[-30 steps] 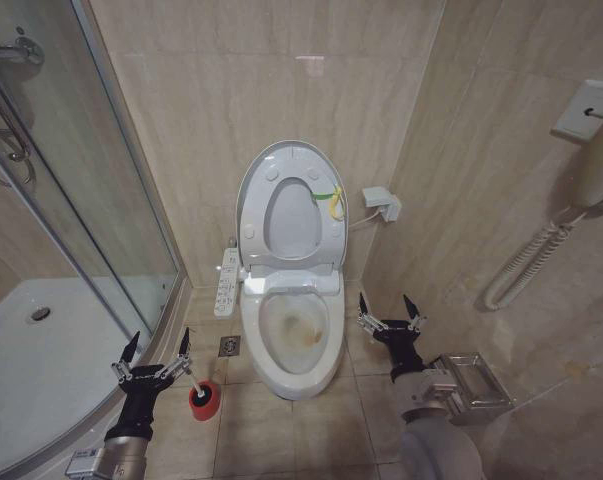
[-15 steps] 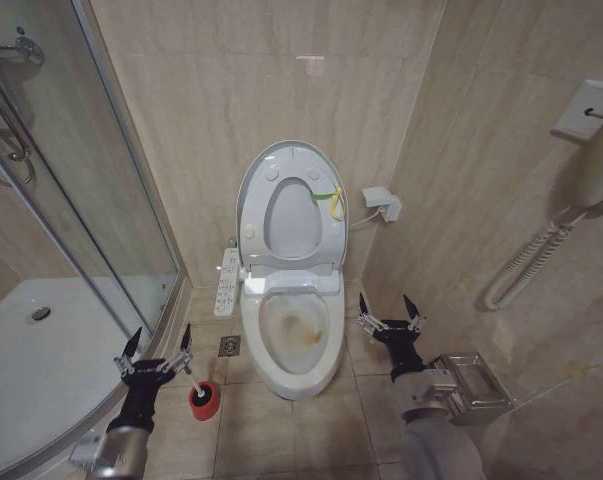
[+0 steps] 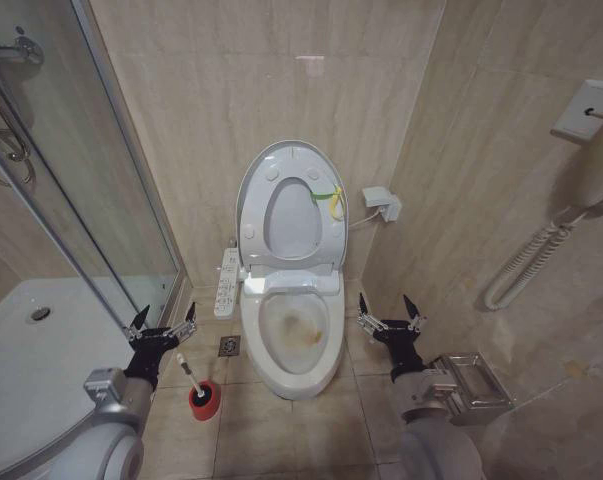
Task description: Open the toilet lid, clean the toilet bowl with a toilet brush, close the toilet lid, and flush.
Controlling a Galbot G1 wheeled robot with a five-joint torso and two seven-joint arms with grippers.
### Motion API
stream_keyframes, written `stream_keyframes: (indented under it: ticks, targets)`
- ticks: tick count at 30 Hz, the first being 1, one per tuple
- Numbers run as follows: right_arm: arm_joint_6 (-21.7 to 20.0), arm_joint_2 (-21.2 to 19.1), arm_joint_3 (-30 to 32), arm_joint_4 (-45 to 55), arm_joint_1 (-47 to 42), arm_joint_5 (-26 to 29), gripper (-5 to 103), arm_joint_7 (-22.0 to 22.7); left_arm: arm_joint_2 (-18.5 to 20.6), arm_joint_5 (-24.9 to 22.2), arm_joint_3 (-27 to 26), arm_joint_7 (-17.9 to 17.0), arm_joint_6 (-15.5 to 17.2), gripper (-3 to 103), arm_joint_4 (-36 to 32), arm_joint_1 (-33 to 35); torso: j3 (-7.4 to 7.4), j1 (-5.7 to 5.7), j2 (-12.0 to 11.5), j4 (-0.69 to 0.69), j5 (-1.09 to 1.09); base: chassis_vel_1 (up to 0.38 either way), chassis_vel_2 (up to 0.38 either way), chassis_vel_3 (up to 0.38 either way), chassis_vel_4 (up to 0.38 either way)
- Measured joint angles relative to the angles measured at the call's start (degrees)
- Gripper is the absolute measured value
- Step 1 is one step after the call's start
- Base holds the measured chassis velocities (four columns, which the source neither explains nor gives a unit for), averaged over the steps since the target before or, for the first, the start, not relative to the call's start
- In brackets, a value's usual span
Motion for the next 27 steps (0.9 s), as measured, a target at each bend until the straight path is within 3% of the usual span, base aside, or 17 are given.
stream_keyframes:
  ticks: [8, 13, 18, 20, 22, 23, 26, 27]
  targets:
    - [0.0, 0.0, 0.0, 0.0, 0.0, 0.0, 100, 0.0, 0.1, 0.3, -0.1, -0.2, 0.4, 100, -1.2, 0.3, 0.00, 0.00, 0.0, 0.00, -0.01, 0.000, 0.000, 0.000, 0.000]
    - [0.0, 0.0, 0.0, 0.0, 0.0, 0.0, 100, 0.0, 0.2, 4.8, -0.5, -1.1, -2.5, 100, -10.8, 5.7, 0.00, 0.00, 0.0, 0.01, 0.00, 0.000, 0.000, 0.000, 0.000]
    - [0.0, 0.0, 0.0, 0.0, 0.0, 0.0, 100, 0.0, 0.2, 7.7, -0.8, -1.7, -4.4, 100, -15.4, 9.1, -0.01, 0.00, 0.0, -0.01, -0.03, 0.000, 0.000, 0.000, 0.000]
    - [0.0, 0.0, 0.0, 0.0, 0.0, 0.0, 100, 0.0, 0.3, 10.2, -0.7, -3.3, -7.1, 100, -15.8, 11.2, -0.01, -0.01, 0.0, 0.05, 0.03, 0.000, 0.000, 0.000, 0.000]
    - [0.0, 0.0, 0.0, 0.0, 0.0, 0.0, 100, 0.0, 0.8, 10.8, -0.3, -5.3, -11.4, 100, -12.4, 11.0, -0.01, -0.01, 0.0, 0.02, 0.00, 0.000, 0.000, 0.000, 0.000]
    - [0.0, 0.0, 0.0, 0.0, 0.0, 0.0, 100, 0.0, 0.8, 10.8, -0.3, -5.3, -11.4, 100, -12.4, 11.0, -0.01, -0.01, 0.0, 0.02, 0.00, 0.000, 0.000, 0.000, 0.000]
    - [0.0, 0.0, 0.0, 0.0, 0.0, 0.0, 100, 0.0, 1.4, 9.5, 0.7, -7.4, -20.7, 100, -2.9, 8.8, 0.00, 0.00, 0.0, -0.01, -0.03, 0.000, 0.000, 0.000, 0.000]
    - [0.0, 0.0, 0.0, 0.0, 0.0, 0.0, 100, 0.0, 1.4, 9.5, 0.7, -7.4, -20.7, 100, -2.9, 8.8, 0.00, 0.00, 0.0, -0.01, -0.03, 0.000, 0.000, 0.000, 0.000]
